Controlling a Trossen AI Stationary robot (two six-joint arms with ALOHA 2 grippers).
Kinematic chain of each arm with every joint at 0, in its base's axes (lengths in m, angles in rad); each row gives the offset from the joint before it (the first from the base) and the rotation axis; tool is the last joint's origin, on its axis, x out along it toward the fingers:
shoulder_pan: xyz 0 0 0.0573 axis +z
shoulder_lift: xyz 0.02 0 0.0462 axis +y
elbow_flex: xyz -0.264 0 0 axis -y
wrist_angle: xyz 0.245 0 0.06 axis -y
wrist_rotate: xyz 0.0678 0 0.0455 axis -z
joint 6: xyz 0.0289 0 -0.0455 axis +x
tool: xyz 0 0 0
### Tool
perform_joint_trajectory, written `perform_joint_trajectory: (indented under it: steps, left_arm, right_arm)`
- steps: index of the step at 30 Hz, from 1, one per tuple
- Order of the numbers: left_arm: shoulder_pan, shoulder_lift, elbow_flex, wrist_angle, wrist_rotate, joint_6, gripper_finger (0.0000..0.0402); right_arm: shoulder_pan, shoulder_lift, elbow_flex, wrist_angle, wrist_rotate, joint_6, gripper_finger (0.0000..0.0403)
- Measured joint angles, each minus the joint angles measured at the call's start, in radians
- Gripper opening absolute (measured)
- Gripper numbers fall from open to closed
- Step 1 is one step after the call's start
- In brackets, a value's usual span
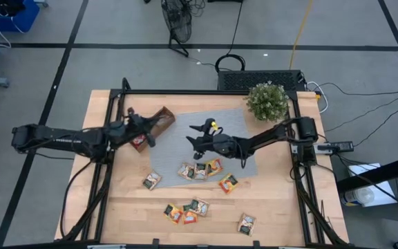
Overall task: Pick & Place Tea
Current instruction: Put the brown tea bag into the middle section of the wooden organizer
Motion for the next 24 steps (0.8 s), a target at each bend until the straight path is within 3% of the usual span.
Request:
perform_joint_trajectory:
  steps: [4, 7, 10, 17, 24]
  left_arm:
    - [0.001, -0.071, -0.172, 0.147, -0.077, -0.054, 0.0]
    - [0.006, -0.088, -0.243, 0.129, -0.115, -0.133, 0.0]
    - [0.013, -0.085, -0.238, 0.036, -0.121, -0.191, 0.0]
    - [0.015, -0.073, -0.237, 0.002, -0.217, -0.217, 0.0002]
    - [0.017, -0.072, -0.237, -0.009, -0.21, -0.252, 0.0052]
  right_arm:
    - [-0.004, -0.016, -0.014, -0.003, -0.032, 0.0, 0.0208]
    - [-0.002, -0.017, -0.014, 0.007, -0.053, 0.0, 0.0205]
    - [-0.003, -0.017, -0.014, 0.007, -0.053, 0.0, 0.0205]
    - [-0.002, -0.017, -0.014, 0.022, -0.052, 0.0, 0.0205]
    - [-0.003, -0.017, -0.014, 0.021, -0.052, 0.0, 0.0202]
